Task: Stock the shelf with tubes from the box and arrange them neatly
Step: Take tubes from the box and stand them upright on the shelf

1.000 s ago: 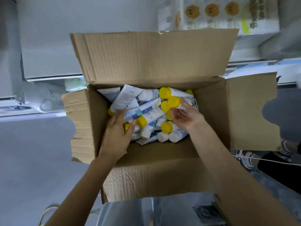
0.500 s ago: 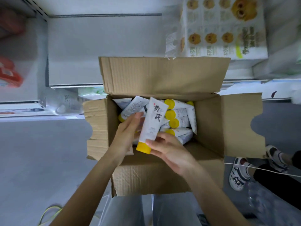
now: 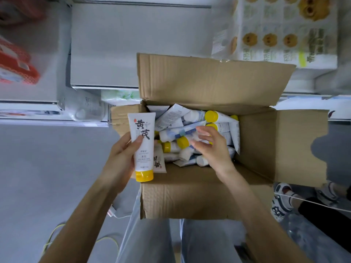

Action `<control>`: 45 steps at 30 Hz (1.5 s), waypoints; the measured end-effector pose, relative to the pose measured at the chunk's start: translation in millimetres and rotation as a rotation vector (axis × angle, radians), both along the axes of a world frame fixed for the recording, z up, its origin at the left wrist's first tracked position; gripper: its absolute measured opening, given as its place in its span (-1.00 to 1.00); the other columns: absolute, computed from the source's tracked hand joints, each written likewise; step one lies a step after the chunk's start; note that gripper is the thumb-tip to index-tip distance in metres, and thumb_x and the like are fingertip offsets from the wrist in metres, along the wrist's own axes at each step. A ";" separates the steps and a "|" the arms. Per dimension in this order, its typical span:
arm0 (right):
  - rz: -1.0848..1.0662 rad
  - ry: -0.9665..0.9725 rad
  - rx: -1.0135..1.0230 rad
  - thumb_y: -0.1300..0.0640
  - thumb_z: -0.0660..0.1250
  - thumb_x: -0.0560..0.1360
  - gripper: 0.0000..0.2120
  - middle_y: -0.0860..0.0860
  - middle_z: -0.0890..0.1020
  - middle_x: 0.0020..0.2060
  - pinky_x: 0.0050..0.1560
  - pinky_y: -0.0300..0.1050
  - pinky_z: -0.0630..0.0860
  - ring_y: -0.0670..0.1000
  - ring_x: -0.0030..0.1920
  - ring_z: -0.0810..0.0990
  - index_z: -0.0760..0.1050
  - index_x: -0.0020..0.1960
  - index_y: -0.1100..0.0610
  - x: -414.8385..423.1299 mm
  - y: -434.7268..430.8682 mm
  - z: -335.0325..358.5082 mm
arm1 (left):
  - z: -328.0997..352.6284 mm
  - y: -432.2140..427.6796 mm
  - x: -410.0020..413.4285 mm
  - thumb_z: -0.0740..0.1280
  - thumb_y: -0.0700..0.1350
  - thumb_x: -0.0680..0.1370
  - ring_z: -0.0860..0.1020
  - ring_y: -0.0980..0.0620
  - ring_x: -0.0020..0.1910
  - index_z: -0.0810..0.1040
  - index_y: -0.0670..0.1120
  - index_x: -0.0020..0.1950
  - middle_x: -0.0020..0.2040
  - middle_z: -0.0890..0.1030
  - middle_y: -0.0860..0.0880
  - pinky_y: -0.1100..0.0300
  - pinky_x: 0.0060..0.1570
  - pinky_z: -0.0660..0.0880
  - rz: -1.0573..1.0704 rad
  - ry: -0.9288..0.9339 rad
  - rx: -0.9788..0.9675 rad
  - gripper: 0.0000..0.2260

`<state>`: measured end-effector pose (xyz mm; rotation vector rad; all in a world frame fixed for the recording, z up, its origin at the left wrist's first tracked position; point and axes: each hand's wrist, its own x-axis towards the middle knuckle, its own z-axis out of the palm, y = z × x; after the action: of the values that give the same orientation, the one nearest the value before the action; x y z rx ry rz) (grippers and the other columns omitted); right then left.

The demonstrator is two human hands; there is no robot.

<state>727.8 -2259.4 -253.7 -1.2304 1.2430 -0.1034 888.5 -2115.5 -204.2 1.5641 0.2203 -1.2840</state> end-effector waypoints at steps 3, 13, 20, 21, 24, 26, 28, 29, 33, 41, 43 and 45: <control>-0.028 0.073 -0.150 0.25 0.49 0.37 -0.51 0.04 0.49 0.21 0.14 -0.19 0.46 -0.05 0.14 0.48 0.43 0.25 0.15 -7.3 -20.6 -26.9 | -4.2 4.0 3.8 0.24 -0.07 0.48 0.59 -0.16 0.13 0.47 -0.13 0.31 0.13 0.62 -0.19 0.00 0.04 0.58 0.020 0.006 -0.023 -0.60; 0.294 0.194 -0.448 0.18 0.50 0.37 -0.58 0.06 0.53 0.09 0.10 -0.15 0.44 0.01 0.09 0.48 0.48 0.17 0.17 0.3 -36.0 -63.1 | -13.7 6.5 2.9 0.25 -0.06 0.47 0.58 -0.15 0.15 0.46 -0.10 0.32 0.16 0.60 -0.19 -0.05 0.09 0.55 0.018 0.009 -0.054 -0.58; 0.658 0.112 -0.706 0.20 0.49 0.30 -0.79 0.18 0.54 -0.24 -0.17 -0.30 0.20 0.25 -0.13 0.50 0.66 -0.10 0.26 -2.8 -46.2 -65.4 | -12.8 5.3 0.6 0.25 -0.07 0.46 0.59 -0.14 0.13 0.49 -0.08 0.27 0.12 0.63 -0.18 -0.01 0.06 0.57 0.026 -0.005 -0.042 -0.62; 0.678 0.097 -0.729 0.18 0.49 0.30 -0.80 0.16 0.53 -0.26 -0.19 -0.30 0.17 0.23 -0.15 0.48 0.65 -0.13 0.26 -2.6 -48.1 -64.7 | -12.0 5.2 0.1 0.25 -0.07 0.46 0.59 -0.13 0.13 0.50 -0.07 0.27 0.12 0.63 -0.17 -0.01 0.07 0.56 0.030 -0.006 -0.039 -0.62; 0.714 0.059 -0.736 0.15 0.48 0.34 -0.82 0.00 0.45 -0.22 -0.17 -0.29 0.16 0.10 -0.14 0.41 0.61 -0.19 0.27 1.1 -51.9 -57.5 | -8.1 4.8 -1.6 0.23 -0.09 0.52 0.60 -0.11 0.12 0.49 -0.06 0.28 0.12 0.63 -0.15 -0.01 0.05 0.57 0.020 -0.016 -0.035 -0.66; 0.683 0.011 -0.612 0.18 0.44 0.41 -0.83 -0.02 0.46 -0.14 -0.14 -0.21 0.27 0.03 -0.11 0.44 0.57 -0.13 0.30 3.7 -52.7 -43.6 | -1.2 3.6 -3.8 0.20 -0.12 0.57 0.62 -0.09 0.08 0.48 -0.08 0.29 0.12 0.63 -0.15 0.05 -0.03 0.60 0.031 -0.015 -0.032 -0.70; 0.636 -0.025 -0.486 0.18 0.38 0.48 -0.83 -0.04 0.48 -0.20 -0.17 -0.21 0.32 -0.11 -0.22 0.44 0.54 -0.06 0.30 1.8 -50.6 -18.8 | 11.2 1.8 -5.3 0.19 -0.11 0.59 0.63 -0.11 0.02 0.49 -0.09 0.26 0.10 0.64 -0.17 0.08 -0.16 0.60 0.069 -0.023 -0.033 -0.73; 0.602 -0.036 -0.444 0.18 0.36 0.50 -0.83 -0.06 0.46 -0.29 -0.23 -0.26 0.30 -0.17 -0.30 0.40 0.53 -0.05 0.30 0.4 -50.2 -5.9 | 16.6 0.4 -6.0 0.19 -0.09 0.59 0.63 -0.13 -0.01 0.50 -0.08 0.25 0.10 0.63 -0.18 0.06 -0.17 0.58 0.081 -0.035 -0.030 -0.74; 0.464 -0.052 -0.375 0.20 0.31 0.53 -0.80 -0.10 0.24 -0.46 -0.38 -0.33 0.22 -0.18 -0.44 0.25 0.40 -0.22 0.26 -6.5 -54.0 55.1 | 46.7 -4.4 -8.9 0.20 -0.03 0.59 0.59 -0.19 -0.09 0.46 -0.09 0.25 0.10 0.61 -0.24 -0.05 -0.07 0.55 0.100 -0.098 -0.053 -0.72; 0.384 -0.314 -0.261 0.31 0.24 0.54 -0.77 0.22 0.33 -0.33 -0.47 -0.15 0.56 0.05 -0.32 0.44 0.26 -0.21 0.39 -5.3 -65.9 229.9 | 150.7 -9.0 -14.8 0.48 -0.06 0.34 0.62 -0.11 0.02 0.45 -0.02 0.21 0.08 0.64 -0.09 0.06 -0.08 0.56 -0.067 -0.373 -0.174 -0.53; 0.401 -0.363 -0.305 0.31 0.25 0.53 -0.78 0.28 0.39 -0.35 -0.54 -0.18 0.51 0.10 -0.37 0.48 0.29 -0.16 0.45 -0.3 -71.0 273.1 | 179.2 -9.7 -14.6 0.52 -0.09 0.33 0.63 -0.10 0.02 0.48 0.00 0.16 0.04 0.66 -0.07 0.05 -0.05 0.56 -0.057 -0.426 -0.204 -0.56; 0.434 -0.413 -0.345 0.30 0.24 0.53 -0.82 0.11 0.49 -0.40 -0.57 -0.17 0.49 0.05 -0.45 0.51 0.35 -0.17 0.40 5.7 -74.3 313.9 | 207.8 -12.1 -14.4 0.53 -0.11 0.33 0.64 -0.10 0.00 0.49 0.02 0.10 0.00 0.67 -0.05 0.07 -0.07 0.57 -0.044 -0.472 -0.254 -0.60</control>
<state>733.5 -2333.7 60.1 -1.6540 0.5965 -0.2464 874.1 -2127.6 3.6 1.6046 -0.2679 -0.8998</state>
